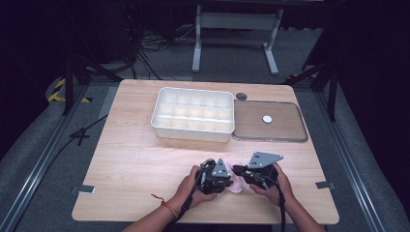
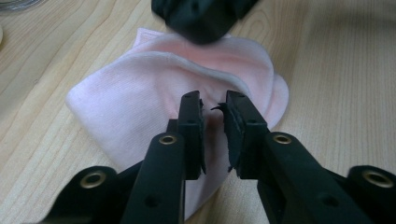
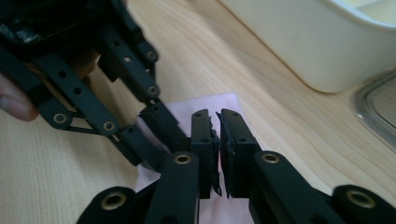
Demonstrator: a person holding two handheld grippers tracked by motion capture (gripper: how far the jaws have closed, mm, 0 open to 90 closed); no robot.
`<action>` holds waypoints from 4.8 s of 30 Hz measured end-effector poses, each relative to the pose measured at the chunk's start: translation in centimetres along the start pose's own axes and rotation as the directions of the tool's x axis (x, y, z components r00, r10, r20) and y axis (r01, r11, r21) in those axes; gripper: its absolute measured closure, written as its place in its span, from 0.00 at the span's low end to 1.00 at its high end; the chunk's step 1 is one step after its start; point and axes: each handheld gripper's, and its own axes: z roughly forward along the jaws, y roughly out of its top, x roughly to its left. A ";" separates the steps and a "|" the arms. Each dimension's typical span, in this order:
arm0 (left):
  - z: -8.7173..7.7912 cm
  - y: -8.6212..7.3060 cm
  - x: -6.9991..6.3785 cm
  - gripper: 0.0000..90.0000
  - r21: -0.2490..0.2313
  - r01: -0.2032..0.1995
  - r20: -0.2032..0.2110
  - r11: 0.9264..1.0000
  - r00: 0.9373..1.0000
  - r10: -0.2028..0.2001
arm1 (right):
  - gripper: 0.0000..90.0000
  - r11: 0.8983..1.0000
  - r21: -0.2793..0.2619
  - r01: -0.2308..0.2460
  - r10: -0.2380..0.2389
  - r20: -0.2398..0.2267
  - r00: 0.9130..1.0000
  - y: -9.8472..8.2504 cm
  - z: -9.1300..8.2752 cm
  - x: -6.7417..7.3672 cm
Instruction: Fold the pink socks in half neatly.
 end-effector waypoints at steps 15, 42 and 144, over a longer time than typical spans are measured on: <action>-3.2 -2.3 2.4 0.60 -0.056 0.147 -0.051 0.988 0.987 -0.150 | 0.93 0.993 0.120 0.006 -0.008 0.018 1.000 -1.7 2.0 -0.2; -2.1 -2.9 2.7 0.47 -0.066 0.224 0.000 0.972 0.974 -0.225 | 0.99 0.993 0.115 0.037 -0.038 0.009 0.999 -1.5 2.5 0.7; -3.0 -0.8 1.7 0.91 -0.101 0.144 -0.024 0.984 0.989 -0.147 | 0.90 0.989 0.144 0.036 -0.045 0.057 0.997 -0.5 3.1 1.0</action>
